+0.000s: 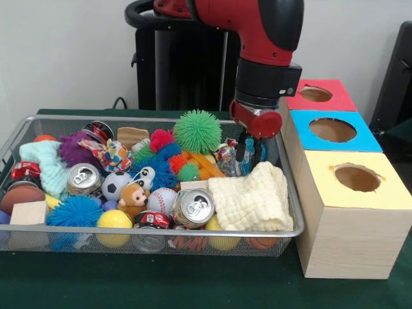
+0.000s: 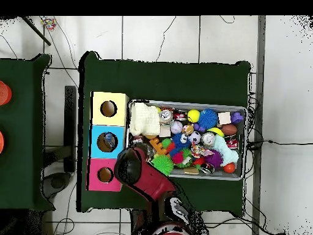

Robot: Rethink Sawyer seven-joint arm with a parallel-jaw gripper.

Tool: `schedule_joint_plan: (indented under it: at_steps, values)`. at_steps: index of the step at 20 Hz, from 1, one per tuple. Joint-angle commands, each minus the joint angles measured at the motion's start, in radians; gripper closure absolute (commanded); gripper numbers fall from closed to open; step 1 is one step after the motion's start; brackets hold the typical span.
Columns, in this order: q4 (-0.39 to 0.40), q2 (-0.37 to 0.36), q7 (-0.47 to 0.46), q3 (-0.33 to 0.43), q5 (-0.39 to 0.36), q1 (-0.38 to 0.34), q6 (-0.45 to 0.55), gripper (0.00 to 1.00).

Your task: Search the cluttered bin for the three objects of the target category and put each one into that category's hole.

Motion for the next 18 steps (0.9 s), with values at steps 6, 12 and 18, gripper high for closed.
schedule_joint_plan:
  at_steps: [6, 12, 18]
  values:
    - [-0.086, 0.029, 0.069, -0.117, 0.035, 0.107, 0.214, 0.0]
    - [-0.088, 0.025, 0.085, -0.117, -0.001, 0.102, 0.213, 0.0]
    - [-0.083, 0.026, 0.098, -0.109, -0.008, 0.106, 0.207, 0.0]
